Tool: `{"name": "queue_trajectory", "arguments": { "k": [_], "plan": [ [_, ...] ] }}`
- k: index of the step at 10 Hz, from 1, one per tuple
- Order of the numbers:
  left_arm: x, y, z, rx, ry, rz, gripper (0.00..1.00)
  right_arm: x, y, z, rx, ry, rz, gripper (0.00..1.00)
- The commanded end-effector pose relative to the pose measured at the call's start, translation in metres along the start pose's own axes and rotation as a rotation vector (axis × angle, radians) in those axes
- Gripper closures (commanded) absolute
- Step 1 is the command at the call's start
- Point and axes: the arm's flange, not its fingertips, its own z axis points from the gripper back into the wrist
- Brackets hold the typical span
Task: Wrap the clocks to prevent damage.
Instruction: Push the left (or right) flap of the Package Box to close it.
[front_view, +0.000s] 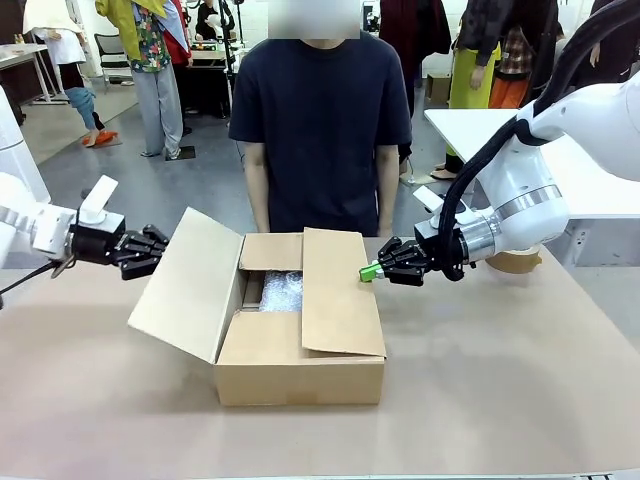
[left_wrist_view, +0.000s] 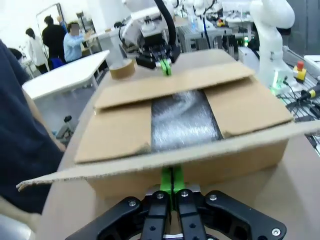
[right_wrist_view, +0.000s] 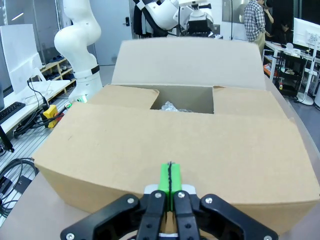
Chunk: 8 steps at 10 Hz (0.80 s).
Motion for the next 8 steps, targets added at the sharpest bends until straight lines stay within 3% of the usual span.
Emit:
{"name": "queue_trajectory", "arguments": {
  "k": [1,8],
  "plan": [
    [0.014,0.010,-0.023,-0.006,-0.043,-0.027,0.99,-0.005,0.000,-0.003,-0.006,0.009,-0.007,0.99],
    [-0.008,0.023,-0.090,-0.079,0.036,-0.007,0.99,-0.005,0.000,-0.003,-0.006,0.009,-0.007,0.99]
  ]
}}
